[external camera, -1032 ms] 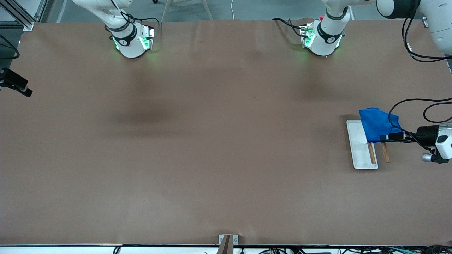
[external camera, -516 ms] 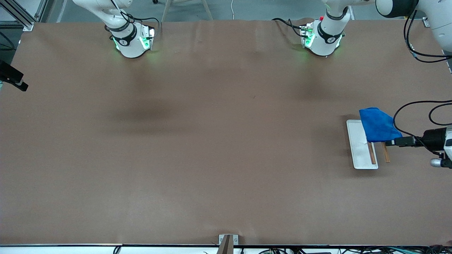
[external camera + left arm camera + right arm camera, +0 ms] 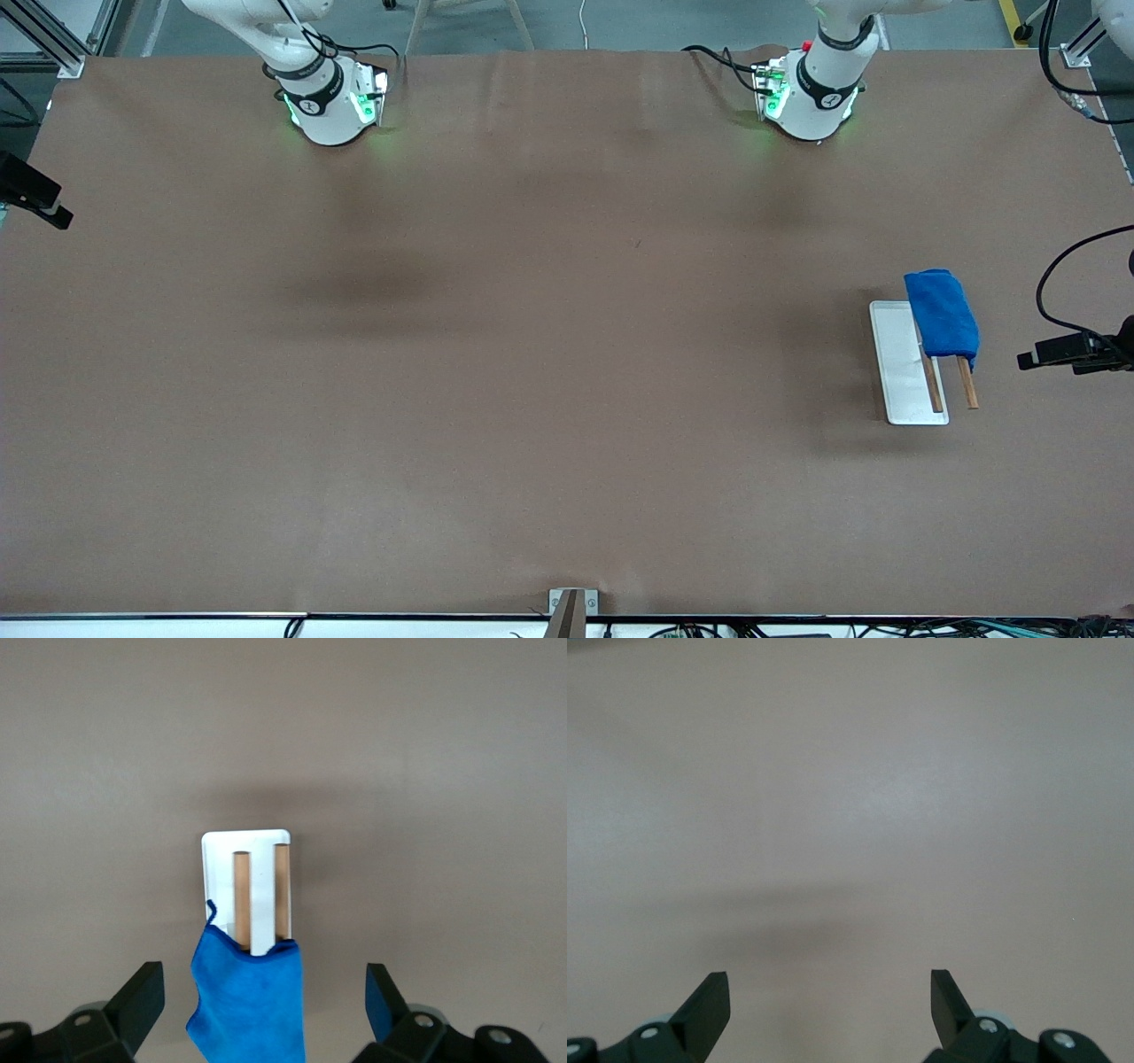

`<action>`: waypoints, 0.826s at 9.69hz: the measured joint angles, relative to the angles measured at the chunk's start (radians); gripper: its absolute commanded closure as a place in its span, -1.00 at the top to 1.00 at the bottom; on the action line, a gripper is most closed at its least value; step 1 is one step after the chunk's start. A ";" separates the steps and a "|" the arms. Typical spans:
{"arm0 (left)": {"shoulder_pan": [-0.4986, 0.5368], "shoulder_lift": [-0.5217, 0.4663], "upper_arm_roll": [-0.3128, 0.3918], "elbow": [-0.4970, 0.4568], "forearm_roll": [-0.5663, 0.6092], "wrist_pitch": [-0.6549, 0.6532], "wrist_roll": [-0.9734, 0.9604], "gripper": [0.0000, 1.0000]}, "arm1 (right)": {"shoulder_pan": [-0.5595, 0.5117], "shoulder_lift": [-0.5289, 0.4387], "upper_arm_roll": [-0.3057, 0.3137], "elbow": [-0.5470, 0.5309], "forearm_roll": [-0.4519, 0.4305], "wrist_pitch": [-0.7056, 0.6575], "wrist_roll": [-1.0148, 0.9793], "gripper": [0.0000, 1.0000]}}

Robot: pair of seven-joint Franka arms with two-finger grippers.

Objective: Right arm passes towel to left arm to hang

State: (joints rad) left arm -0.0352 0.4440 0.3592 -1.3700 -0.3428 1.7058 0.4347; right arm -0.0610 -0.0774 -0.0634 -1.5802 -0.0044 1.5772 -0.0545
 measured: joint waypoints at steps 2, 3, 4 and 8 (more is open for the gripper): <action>0.000 -0.101 -0.079 -0.051 0.087 0.022 -0.009 1.00 | 0.000 0.000 0.001 0.000 0.000 0.000 0.000 1.00; 0.002 -0.170 -0.122 -0.111 0.130 0.051 -0.038 1.00 | 0.000 0.000 0.001 0.001 0.000 0.001 0.000 1.00; 0.005 -0.246 -0.175 -0.173 0.176 0.072 -0.096 1.00 | 0.000 0.001 0.002 0.001 0.000 0.001 0.000 1.00; 0.001 -0.480 -0.362 -0.307 0.292 0.038 -0.396 1.00 | -0.005 0.001 0.001 0.000 0.000 -0.022 0.025 1.00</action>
State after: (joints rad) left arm -0.0340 -0.0363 -0.0029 -1.6770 -0.0511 1.7435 0.0391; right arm -0.0660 -0.0763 -0.0628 -1.5798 -0.0047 1.5555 -0.0296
